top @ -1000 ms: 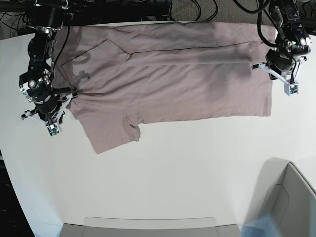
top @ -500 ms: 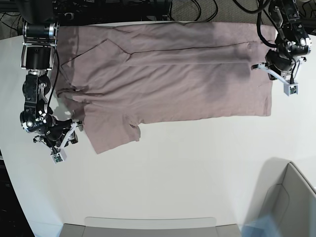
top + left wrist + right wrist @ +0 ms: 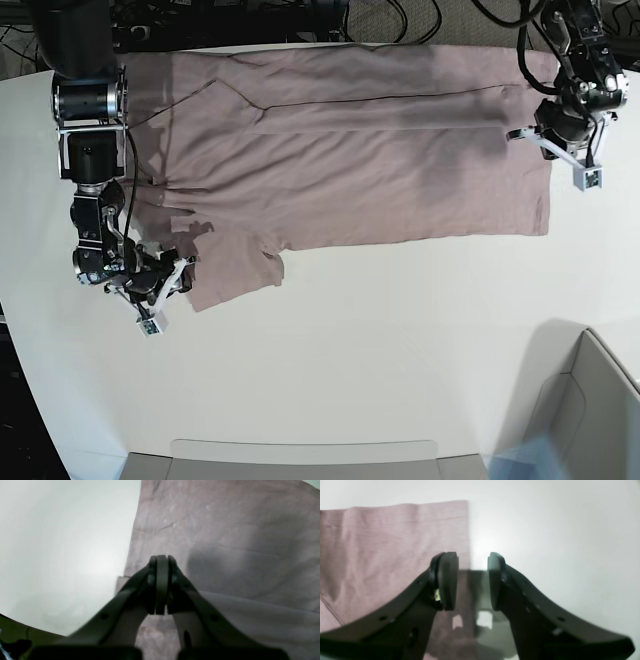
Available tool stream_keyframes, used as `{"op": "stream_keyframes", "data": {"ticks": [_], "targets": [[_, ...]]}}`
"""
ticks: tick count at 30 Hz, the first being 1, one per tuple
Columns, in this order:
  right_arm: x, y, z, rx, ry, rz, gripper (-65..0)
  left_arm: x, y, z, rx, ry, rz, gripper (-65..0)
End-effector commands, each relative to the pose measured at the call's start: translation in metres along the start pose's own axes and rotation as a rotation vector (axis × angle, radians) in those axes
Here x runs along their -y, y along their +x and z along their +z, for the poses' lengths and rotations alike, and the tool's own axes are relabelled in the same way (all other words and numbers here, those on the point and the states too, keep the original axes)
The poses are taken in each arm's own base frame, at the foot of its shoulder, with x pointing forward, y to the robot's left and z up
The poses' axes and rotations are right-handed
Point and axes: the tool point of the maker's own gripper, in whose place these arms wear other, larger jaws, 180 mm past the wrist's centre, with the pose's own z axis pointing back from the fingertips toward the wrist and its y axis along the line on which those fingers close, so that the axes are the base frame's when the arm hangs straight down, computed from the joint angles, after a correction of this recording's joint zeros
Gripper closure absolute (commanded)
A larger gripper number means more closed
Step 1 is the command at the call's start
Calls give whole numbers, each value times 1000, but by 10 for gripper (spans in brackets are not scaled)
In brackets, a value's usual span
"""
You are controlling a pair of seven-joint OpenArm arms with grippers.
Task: Fold the T-shirt properly
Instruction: 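Grasp the hem corners with the right and left grippers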
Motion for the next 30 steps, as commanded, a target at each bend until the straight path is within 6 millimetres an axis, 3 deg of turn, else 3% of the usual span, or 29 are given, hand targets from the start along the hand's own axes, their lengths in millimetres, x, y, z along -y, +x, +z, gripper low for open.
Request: {"op": "stream_keyframes", "data": {"ticks": [1,7,12,17,19,22,27,30], "targets": [[14,22,7,66,-26,-2,-215,-3,10,4,35,10,-13,0],[14,-4,-6,53,-13,-63,-214,-2,10,4,34,9,-12,0],[1,-10,-11,38,13,-62,-213,-2,13,4,46,9,-10,0],[-13,-14,-17,19,39,-64,-213,-4,39,-2,87,7,7,0],[-16,-20,-18,-14,46,-63,-213,-9,51,-2,100,13,-14,-51],[-17,-23,-18,-23,47,-63,-213,1,72,-3,134,-5,-85,-121],[-14,-24,-17,-25,41,-63,-213,1,91,-34,145,-60,-130,-129],[-13,-25,-16,-28,40,-63,-213,2,90,-54,134,-116,-184,-130]]}}
